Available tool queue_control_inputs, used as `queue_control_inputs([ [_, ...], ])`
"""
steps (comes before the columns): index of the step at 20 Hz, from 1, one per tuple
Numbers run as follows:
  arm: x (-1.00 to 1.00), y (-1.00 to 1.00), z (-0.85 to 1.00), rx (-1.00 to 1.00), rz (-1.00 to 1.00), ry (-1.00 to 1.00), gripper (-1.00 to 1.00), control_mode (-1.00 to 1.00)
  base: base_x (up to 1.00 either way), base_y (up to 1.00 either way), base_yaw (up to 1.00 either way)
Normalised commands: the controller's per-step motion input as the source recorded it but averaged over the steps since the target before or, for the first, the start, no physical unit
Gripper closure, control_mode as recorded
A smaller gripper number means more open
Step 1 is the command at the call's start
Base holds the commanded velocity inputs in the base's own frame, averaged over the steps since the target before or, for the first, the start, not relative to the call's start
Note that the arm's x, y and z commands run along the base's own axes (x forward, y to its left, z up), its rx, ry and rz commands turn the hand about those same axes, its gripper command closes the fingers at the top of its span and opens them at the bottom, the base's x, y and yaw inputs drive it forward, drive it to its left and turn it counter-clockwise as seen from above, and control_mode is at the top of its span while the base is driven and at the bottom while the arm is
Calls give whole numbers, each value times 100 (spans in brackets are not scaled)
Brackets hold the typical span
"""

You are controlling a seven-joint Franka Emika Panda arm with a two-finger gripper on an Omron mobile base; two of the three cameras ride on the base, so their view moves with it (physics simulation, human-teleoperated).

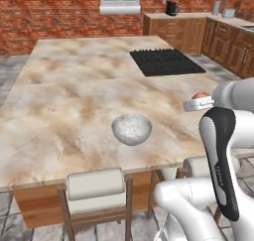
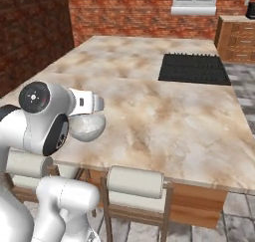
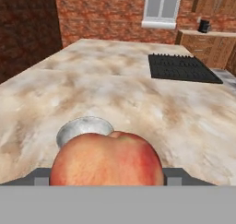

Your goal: Retrieve the peach and banana from the fridge and place them into the bowl on the dining table.

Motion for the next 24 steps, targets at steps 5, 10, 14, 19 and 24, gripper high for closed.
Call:
queue_control_inputs([
  [5,0,0,0,0,0,0,100,100,89,33,-35],
  [10,0,0,0,0,0,0,100,100,70,36,-15],
  [14,0,0,0,0,0,0,100,100,31,4,-3],
  [19,0,0,0,0,0,0,100,100,17,5,0],
  [24,15,24,-12,0,0,2,100,-100,5,10,0],
])
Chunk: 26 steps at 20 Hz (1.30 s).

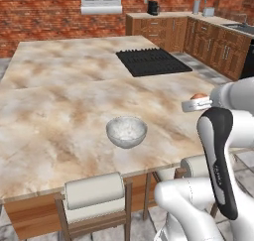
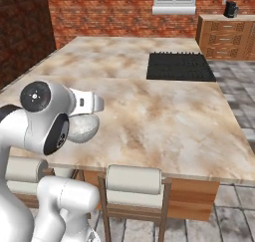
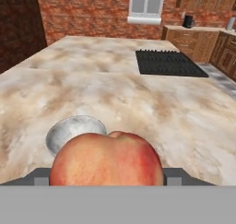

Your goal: Retrieve the peach and banana from the fridge and place them into the bowl on the dining table.

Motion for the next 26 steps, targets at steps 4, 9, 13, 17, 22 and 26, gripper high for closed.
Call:
queue_control_inputs([
  [4,34,55,-34,0,0,9,100,-100,0,0,0],
  [9,33,62,-40,0,0,17,100,-100,0,0,0],
  [13,47,63,-41,0,0,21,100,-100,0,0,0],
  [17,60,51,-47,0,0,24,100,-100,0,0,0],
  [22,57,14,-43,4,0,26,100,-100,0,0,0],
  [26,59,1,-44,6,0,19,100,-100,0,0,0],
])
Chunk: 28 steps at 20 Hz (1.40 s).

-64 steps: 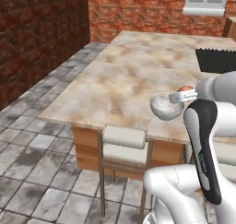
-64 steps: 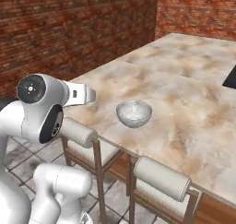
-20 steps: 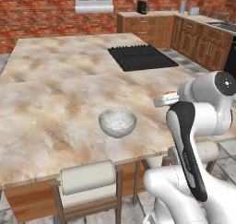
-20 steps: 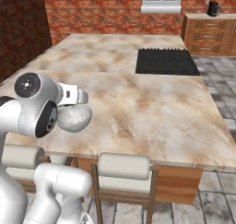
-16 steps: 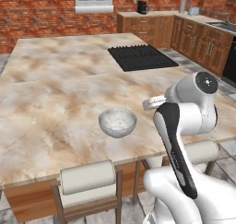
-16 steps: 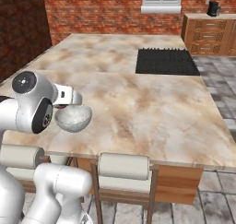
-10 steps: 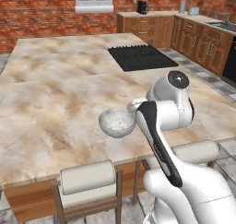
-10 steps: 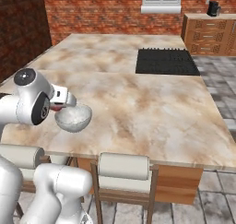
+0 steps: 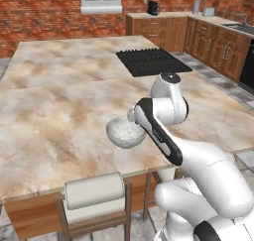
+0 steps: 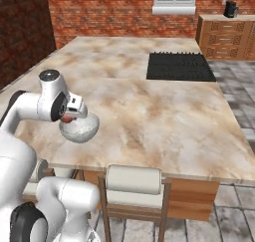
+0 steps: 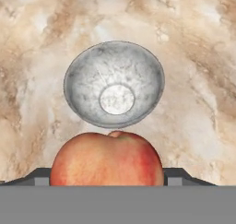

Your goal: Retrieve the peach and banana from the fridge and place them into the bowl on the dining table.

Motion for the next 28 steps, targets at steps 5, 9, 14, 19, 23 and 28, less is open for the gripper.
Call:
queue_control_inputs([
  [5,50,5,-38,0,0,4,100,-100,0,0,0],
  [9,48,21,-35,0,0,0,100,-100,0,0,0],
  [14,35,29,-38,-3,0,0,100,-100,0,0,0],
  [19,29,26,-31,-2,0,0,100,-100,0,0,0],
  [23,20,11,-23,-1,0,0,100,-100,0,0,0],
  [28,8,0,-13,0,-6,2,100,-100,0,0,0],
])
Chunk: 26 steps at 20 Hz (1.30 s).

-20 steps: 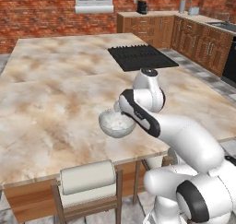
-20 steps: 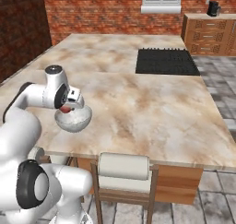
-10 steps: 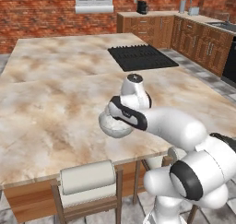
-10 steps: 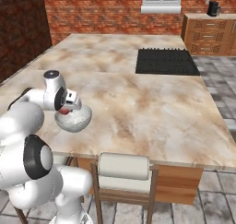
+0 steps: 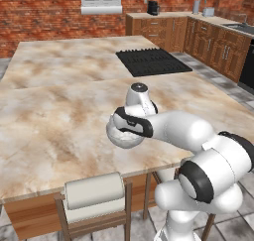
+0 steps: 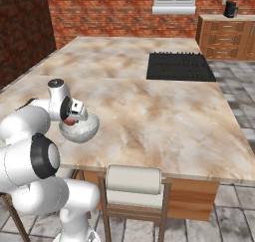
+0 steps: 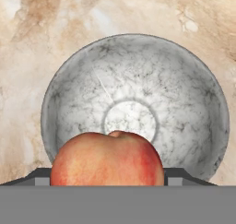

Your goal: Retrieve the peach and banana from the fridge and place them into the bowl on the dining table.

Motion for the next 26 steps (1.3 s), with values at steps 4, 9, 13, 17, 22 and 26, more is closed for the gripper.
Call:
queue_control_inputs([
  [4,8,0,-16,0,-6,0,100,-100,0,0,0],
  [9,12,0,-17,0,-5,0,100,-100,0,0,0],
  [13,14,0,-17,0,-5,0,100,-100,0,0,0],
  [17,18,0,-17,0,-4,0,100,-100,0,0,0],
  [22,27,-1,-17,0,-3,0,100,-100,0,0,0],
  [26,34,-3,-21,0,-2,0,100,-100,0,0,0],
])
